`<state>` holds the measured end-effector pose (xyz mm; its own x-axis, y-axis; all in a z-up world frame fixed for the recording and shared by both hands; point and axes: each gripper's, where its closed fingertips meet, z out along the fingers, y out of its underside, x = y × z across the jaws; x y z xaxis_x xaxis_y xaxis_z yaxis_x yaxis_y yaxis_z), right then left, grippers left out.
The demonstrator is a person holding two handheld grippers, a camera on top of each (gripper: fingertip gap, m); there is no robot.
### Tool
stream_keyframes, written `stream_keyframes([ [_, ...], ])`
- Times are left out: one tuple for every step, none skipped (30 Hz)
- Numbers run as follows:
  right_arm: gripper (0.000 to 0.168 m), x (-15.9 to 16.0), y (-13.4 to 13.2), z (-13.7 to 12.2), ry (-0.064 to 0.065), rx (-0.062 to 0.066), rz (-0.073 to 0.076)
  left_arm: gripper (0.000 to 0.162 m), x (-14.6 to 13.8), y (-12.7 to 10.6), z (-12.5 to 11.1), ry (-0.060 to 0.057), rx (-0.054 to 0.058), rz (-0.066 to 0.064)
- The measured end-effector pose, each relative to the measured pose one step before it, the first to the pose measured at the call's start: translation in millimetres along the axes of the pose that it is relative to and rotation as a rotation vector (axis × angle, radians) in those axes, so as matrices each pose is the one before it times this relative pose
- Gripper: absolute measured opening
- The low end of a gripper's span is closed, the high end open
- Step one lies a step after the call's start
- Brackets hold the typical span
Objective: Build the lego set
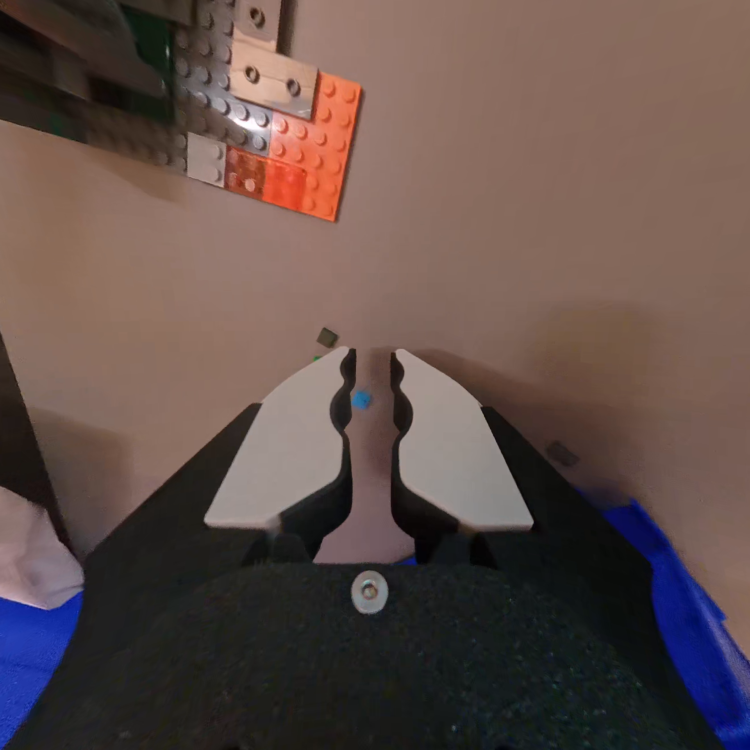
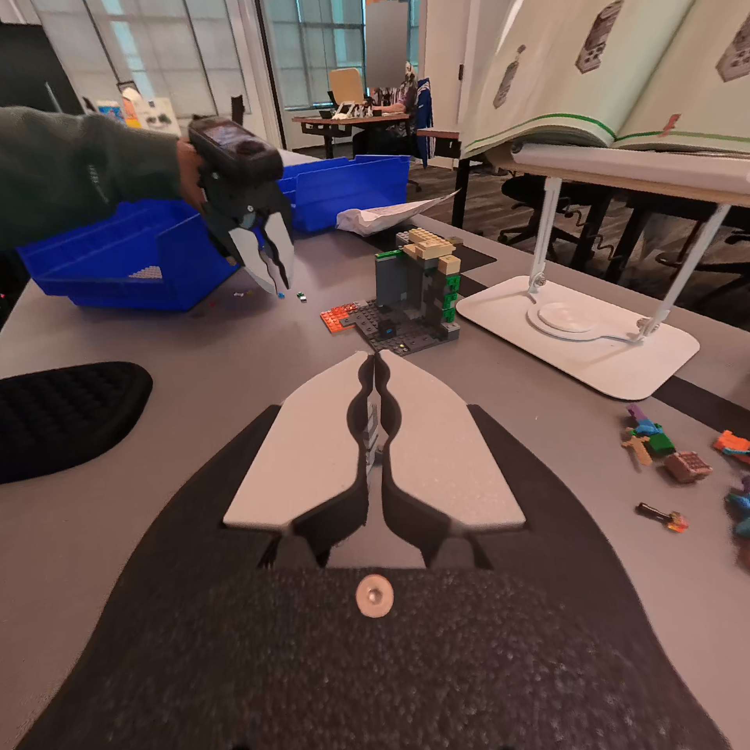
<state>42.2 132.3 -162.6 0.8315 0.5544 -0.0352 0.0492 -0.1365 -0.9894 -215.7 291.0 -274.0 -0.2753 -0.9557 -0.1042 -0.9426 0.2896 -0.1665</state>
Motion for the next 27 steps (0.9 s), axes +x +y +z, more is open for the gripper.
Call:
stream_keyframes([
  [0.000, -2.07, 1.12, 0.80, -0.0066, -0.0063, -0.0153, 0.016, -2.65, -0.04, 2.81, -0.0029, -0.0011, 0.0172],
  [0.000, -2.03, 1.30, 0.98, -0.0068, -0.0067, -0.0145, 0.016, -2.17, -2.13, 1.64, 0.0011, 0.0101, 0.0104],
  [0.000, -1.71, 1.48, 1.13, -0.0060, -0.0071, -0.0129, 0.016, -2.51, -2.08, 1.08, 0.0006, 0.0058, 0.0070],
  [0.000, -1.51, 1.55, 1.21, -0.0061, -0.0080, -0.0110, 0.016, -3.42, -0.57, 0.91, -0.0060, -0.0063, 0.0120],
  [0.000, -1.45, 1.62, 1.48, -0.0072, -0.0083, -0.0095, 0.015, -3.19, 0.73, 0.84, -0.0053, -0.0125, 0.0157],
  [0.000, -1.38, 1.58, 1.29, -0.0081, -0.0078, -0.0074, 0.014, -2.22, 0.51, 0.65, 0.0024, -0.0081, 0.0113],
  [0.000, -1.46, 1.43, 1.13, -0.0079, -0.0064, -0.0053, 0.014, -1.91, 0.36, 0.50, 0.0049, -0.0045, 0.0051],
  [0.000, -1.30, 1.26, 0.88, -0.0075, -0.0046, -0.0040, 0.014, -1.54, 1.37, 0.57, 0.0061, -0.0112, 0.0049],
  [0.000, -1.34, 1.07, 0.48, -0.0075, -0.0032, -0.0033, 0.014, -1.19, 1.76, 0.60, 0.0054, -0.0135, 0.0084],
  [0.000, -1.11, 1.08, 0.25, -0.0070, -0.0029, -0.0031, 0.014, -0.94, 0.90, 0.44, 0.0023, -0.0092, 0.0106],
  [0.000, -0.68, 0.97, 0.21, -0.0050, -0.0027, -0.0024, 0.013, -0.64, 0.32, 0.32, 0.0023, -0.0050, 0.0088],
  [0.000, -0.01, 0.83, 0.09, -0.0027, -0.0019, -0.0004, 0.012, 0.04, 0.58, 0.55, 0.0064, -0.0073, 0.0068],
  [0.000, 0.23, 0.73, 0.25, -0.0022, -0.0013, 0.0020, 0.011, -0.79, 0.46, 0.89, 0.0003, -0.0053, 0.0069],
  [0.000, 0.40, 0.72, 0.23, -0.0027, -0.0010, 0.0039, 0.010, -0.71, -0.25, 0.87, -0.0002, 0.0002, 0.0059],
  [0.000, 0.47, 0.80, 0.40, -0.0029, -0.0011, 0.0043, 0.010, -0.44, -1.02, 0.90, 0.0016, 0.0042, 0.0022],
  [0.000, 0.54, 0.75, 0.28, -0.0023, -0.0015, 0.0037, 0.010, -0.05, -0.06, 1.11, 0.0031, -0.0023, 0.0022],
  [0.000, 0.51, 0.73, 0.32, -0.0012, -0.0014, 0.0030, 0.010, -0.35, 0.56, 1.33, 0.0004, -0.0074, 0.0049],
  [0.000, 0.50, 0.62, 0.17, -0.0007, -0.0012, 0.0023, 0.010, -0.10, -0.13, 1.12, 0.0020, -0.0017, 0.0038],
  [0.000, 0.25, 0.49, 0.14, -0.0007, -0.0009, 0.0019, 0.009, 0.25, -0.62, 0.62, 0.0050, 0.0022, 0.0008],
  [0.000, 0.18, 0.48, 0.08, -0.0010, -0.0007, 0.0016, 0.009, 0.02, -0.33, 0.15, 0.0033, -0.0003, 0.0004],
  [0.000, 0.04, 0.22, 0.18, -0.0011, -0.0004, 0.0012, 0.009, -0.22, 0.21, -0.02, 0.0024, -0.0024, 0.0008],
  [0.000, -0.22, 0.23, 0.15, -0.0010, -0.0005, 0.0009, 0.009, 0.16, 0.01, 0.04, 0.0036, -0.0015, 0.0001],
  [0.000, -0.04, 0.22, 0.28, -0.0009, -0.0007, 0.0005, 0.008, 0.91, 0.20, 0.39, 0.0078, -0.0017, 0.0001],
  [0.000, -0.13, 0.27, 0.24, -0.0009, -0.0011, -0.0002, 0.008, 0.87, 0.33, 0.75, 0.0055, -0.0034, 0.0008],
  [0.000, -0.08, 0.32, 0.21, -0.0007, -0.0015, -0.0006, 0.008, 0.52, -0.17, 0.52, 0.0050, 0.0015, -0.0009],
  [0.000, -0.08, 0.40, 0.25, -0.0007, -0.0013, -0.0006, 0.008, 0.14, -0.04, -0.03, 0.0040, 0.0005, -0.0023],
  [0.000, -0.13, 0.40, 0.13, -0.0008, -0.0010, 0.0001, 0.008, 0.06, 0.02, 0.10, 0.0031, 0.0011, -0.0034],
])
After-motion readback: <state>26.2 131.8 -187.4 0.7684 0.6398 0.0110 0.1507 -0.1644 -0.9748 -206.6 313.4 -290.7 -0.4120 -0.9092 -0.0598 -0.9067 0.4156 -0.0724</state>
